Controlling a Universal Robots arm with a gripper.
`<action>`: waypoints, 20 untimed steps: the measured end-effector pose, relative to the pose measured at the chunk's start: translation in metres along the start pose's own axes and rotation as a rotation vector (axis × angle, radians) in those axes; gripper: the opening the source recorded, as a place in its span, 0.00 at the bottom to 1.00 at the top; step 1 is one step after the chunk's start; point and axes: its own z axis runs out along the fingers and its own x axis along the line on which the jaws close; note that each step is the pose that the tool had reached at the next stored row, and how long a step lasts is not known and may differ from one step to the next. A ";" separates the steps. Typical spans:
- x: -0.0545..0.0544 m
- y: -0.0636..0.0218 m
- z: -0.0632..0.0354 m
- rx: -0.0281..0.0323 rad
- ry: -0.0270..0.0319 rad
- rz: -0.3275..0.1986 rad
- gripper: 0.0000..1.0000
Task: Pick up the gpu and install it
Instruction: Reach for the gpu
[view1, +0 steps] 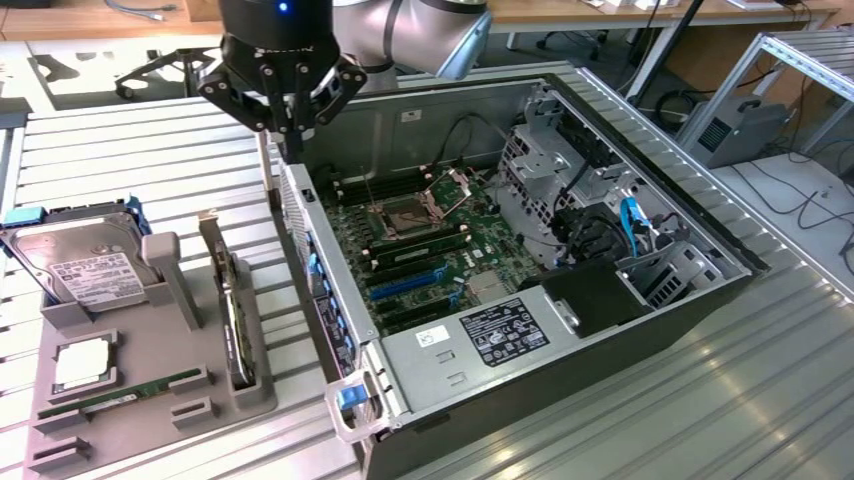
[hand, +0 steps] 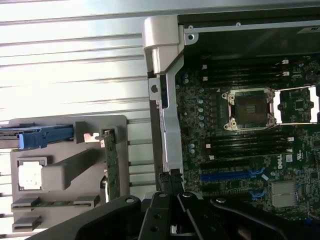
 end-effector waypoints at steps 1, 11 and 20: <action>0.000 0.0000 0.0000 0.0000 0.0000 0.000 0.11; 0.002 -0.0002 -0.0001 0.0000 0.0000 0.000 0.11; 0.004 -0.0003 -0.0001 0.0000 0.0000 0.000 0.11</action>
